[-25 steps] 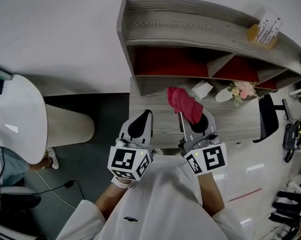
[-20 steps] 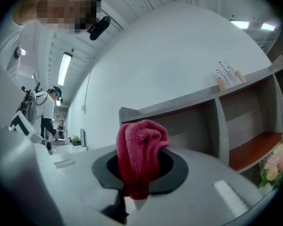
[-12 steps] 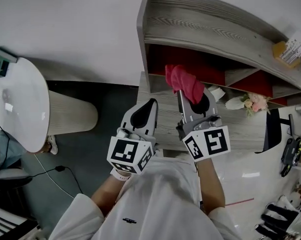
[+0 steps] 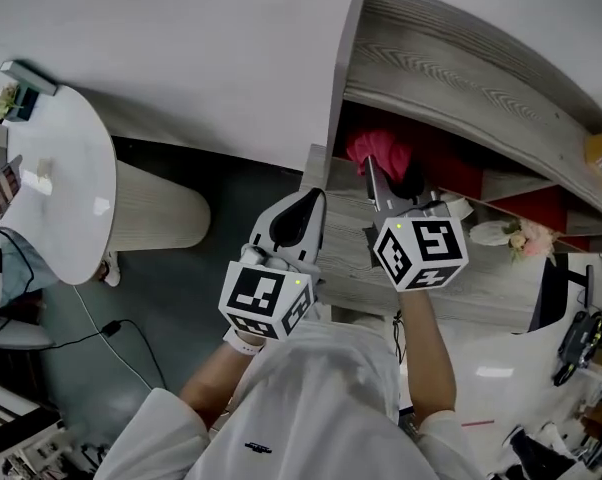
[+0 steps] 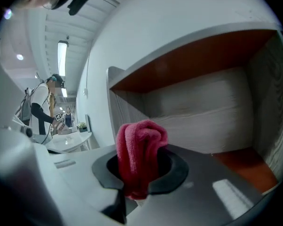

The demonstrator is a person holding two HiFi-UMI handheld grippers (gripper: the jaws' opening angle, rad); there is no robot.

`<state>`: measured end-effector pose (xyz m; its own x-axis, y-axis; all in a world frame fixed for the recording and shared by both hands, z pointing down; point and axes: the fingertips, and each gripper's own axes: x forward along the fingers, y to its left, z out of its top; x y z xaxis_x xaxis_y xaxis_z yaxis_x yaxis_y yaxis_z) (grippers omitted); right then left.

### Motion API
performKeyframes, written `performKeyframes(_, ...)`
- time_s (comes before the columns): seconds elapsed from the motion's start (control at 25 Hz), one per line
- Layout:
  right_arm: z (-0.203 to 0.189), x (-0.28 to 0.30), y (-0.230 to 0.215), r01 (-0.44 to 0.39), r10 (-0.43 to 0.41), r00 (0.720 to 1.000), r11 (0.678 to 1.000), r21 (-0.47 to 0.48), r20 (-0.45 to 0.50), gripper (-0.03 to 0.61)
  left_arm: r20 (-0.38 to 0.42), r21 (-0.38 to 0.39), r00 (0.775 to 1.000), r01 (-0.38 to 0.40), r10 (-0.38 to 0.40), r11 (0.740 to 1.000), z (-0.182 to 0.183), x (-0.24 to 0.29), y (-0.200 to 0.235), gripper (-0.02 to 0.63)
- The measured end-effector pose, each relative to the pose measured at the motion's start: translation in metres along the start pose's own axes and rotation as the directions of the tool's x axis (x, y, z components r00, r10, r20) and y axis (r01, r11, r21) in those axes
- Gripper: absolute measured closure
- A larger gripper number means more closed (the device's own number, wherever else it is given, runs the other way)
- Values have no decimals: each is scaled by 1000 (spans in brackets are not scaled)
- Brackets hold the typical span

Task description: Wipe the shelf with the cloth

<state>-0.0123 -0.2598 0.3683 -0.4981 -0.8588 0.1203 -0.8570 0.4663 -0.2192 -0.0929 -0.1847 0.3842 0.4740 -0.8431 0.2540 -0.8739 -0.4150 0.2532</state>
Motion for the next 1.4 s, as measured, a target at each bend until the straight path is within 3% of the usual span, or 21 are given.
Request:
performKeyframes(0.32,-42,45,9,-59,38,972,995,-85,-232,505,-34,-20,999,-24,24,1000,-11,3,14,607)
performKeyframes(0.48,-61,51,-1,1,-57,944,985,-171,-324,505,-47,-27,999,-13,12,1000,-15,5,12,607)
performKeyframes(0.84,-63,27,-37,119,-198,911,966,-229,-363,505,-56,-34,998,34,-36,999,-15,10,-1,607)
performKeyframes(1.08,-58,-6,-85,255,-315,882,944,-208,-351,505,-49,-15,994,92,-93,996,-9,21,-21,607)
performKeyframes(1.4,-56,-62,-158,466,-517,785,856,-224,-342,505,-99,17,976,194,-191,981,-18,32,-59,607)
